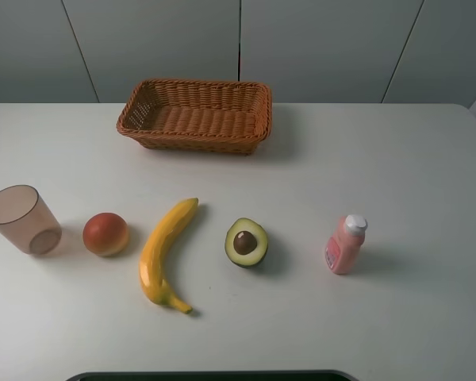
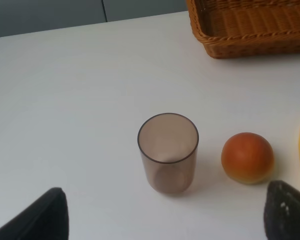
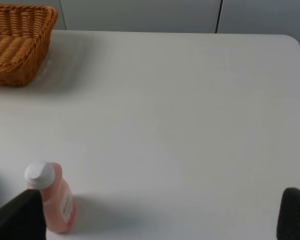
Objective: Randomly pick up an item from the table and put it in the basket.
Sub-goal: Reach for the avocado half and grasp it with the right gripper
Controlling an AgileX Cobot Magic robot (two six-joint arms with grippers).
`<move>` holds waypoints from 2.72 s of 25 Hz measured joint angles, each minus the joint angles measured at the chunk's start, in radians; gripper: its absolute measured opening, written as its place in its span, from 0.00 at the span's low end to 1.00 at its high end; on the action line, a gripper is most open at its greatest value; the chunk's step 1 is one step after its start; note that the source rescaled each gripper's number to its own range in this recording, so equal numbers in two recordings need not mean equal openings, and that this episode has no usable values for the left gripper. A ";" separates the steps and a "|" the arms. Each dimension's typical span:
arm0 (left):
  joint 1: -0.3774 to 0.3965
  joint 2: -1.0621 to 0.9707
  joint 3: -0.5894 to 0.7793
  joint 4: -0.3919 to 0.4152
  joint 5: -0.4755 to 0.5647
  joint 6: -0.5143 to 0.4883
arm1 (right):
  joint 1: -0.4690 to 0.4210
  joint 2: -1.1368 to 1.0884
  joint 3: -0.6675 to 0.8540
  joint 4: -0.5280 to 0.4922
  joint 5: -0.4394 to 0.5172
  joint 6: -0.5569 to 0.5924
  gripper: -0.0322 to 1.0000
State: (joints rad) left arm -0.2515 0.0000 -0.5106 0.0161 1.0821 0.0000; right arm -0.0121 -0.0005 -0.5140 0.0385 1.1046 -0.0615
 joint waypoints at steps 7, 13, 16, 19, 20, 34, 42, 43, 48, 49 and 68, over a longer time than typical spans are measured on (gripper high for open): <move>0.000 0.000 0.000 0.000 0.000 0.000 | 0.000 0.000 0.000 -0.004 0.000 0.000 1.00; 0.000 0.000 0.000 0.000 0.000 0.000 | 0.000 0.000 0.000 -0.038 0.000 0.000 1.00; 0.000 0.000 0.000 0.000 0.000 0.000 | 0.000 0.000 0.000 -0.038 0.000 0.000 1.00; 0.000 0.000 0.000 0.000 0.000 0.000 | 0.000 0.000 0.000 -0.045 -0.014 0.000 1.00; 0.000 0.000 0.000 0.000 0.000 0.000 | 0.000 0.007 -0.007 -0.047 -0.014 0.000 1.00; 0.000 0.000 0.000 0.000 0.000 0.007 | 0.007 0.858 -0.460 -0.025 0.046 -0.028 1.00; 0.000 0.000 0.000 0.000 0.000 0.007 | 0.181 1.172 -0.511 -0.025 -0.023 0.005 1.00; 0.000 0.000 0.000 0.000 0.000 0.007 | 0.206 1.199 -0.511 -0.023 -0.033 0.009 1.00; 0.000 0.000 0.000 0.000 0.000 0.007 | 0.338 1.291 -0.511 -0.022 -0.081 0.009 1.00; 0.000 0.000 0.000 0.000 0.000 0.007 | 0.364 1.307 -0.513 -0.022 -0.091 0.007 1.00; 0.000 0.000 0.000 0.000 0.000 0.007 | 0.731 1.759 -0.515 0.098 -0.360 0.053 1.00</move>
State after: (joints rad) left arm -0.2515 0.0000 -0.5106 0.0161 1.0821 0.0069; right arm 0.7185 1.7581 -1.0295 0.1361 0.7447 -0.0081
